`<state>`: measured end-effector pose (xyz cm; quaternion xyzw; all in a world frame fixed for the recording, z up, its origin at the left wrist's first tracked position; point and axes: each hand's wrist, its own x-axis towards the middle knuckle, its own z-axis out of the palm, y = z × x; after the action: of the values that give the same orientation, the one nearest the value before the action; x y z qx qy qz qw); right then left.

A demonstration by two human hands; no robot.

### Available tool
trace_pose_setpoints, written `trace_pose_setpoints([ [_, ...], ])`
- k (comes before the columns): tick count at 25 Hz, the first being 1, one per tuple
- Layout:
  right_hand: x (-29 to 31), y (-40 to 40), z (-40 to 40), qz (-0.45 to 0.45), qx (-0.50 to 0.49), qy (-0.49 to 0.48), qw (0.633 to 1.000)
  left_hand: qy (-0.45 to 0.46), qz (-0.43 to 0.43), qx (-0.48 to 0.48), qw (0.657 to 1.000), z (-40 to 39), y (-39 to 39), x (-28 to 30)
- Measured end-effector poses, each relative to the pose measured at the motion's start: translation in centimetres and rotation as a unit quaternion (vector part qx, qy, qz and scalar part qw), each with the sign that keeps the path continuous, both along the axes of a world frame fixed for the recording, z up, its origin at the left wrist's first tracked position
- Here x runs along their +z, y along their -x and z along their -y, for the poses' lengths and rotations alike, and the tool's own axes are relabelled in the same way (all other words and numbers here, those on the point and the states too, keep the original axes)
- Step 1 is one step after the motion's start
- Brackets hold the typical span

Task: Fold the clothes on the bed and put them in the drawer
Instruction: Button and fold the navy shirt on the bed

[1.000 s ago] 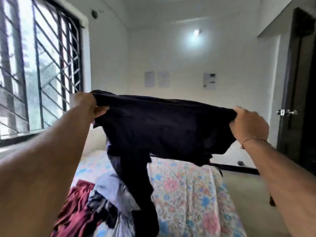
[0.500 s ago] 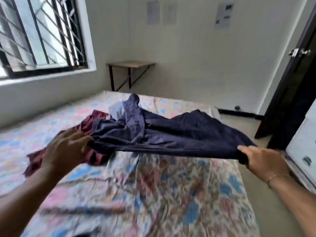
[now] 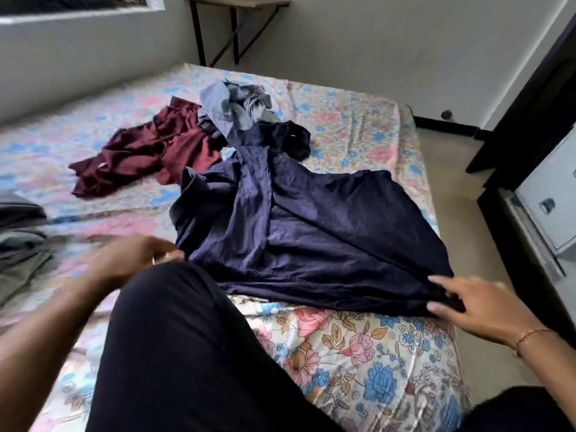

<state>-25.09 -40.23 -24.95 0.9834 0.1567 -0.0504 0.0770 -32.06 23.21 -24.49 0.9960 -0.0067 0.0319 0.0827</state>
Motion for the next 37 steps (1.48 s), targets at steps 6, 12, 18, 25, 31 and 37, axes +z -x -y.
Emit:
trace_pose_setpoints([
  [6,-0.4,-5.7,-16.9,0.003,0.0,-0.443,0.896,-0.02,0.039,-0.096,0.994,9.8,-13.5,7.5],
  [12,-5.7,-6.9,-28.3,-0.006,0.109,-0.415,0.903,-0.127,-0.045,-0.032,0.99,18.7,-17.9,-0.9],
  [18,-11.1,-9.2,-22.6,0.13,0.108,-0.203,0.964,-0.061,-0.016,0.097,0.993,12.4,-18.5,1.5],
  [25,-10.2,-9.3,-22.4,0.062,0.103,-0.188,0.975,0.151,-0.099,0.428,0.886,2.6,4.8,-1.7],
  [31,-9.5,-8.9,-20.5,0.045,0.126,-0.172,0.976,0.162,-0.083,0.423,0.887,0.7,7.7,5.1],
  [37,-10.1,-6.2,-20.6,0.082,0.133,-0.207,0.966,0.089,-0.178,-0.007,0.98,8.8,-9.4,5.3],
])
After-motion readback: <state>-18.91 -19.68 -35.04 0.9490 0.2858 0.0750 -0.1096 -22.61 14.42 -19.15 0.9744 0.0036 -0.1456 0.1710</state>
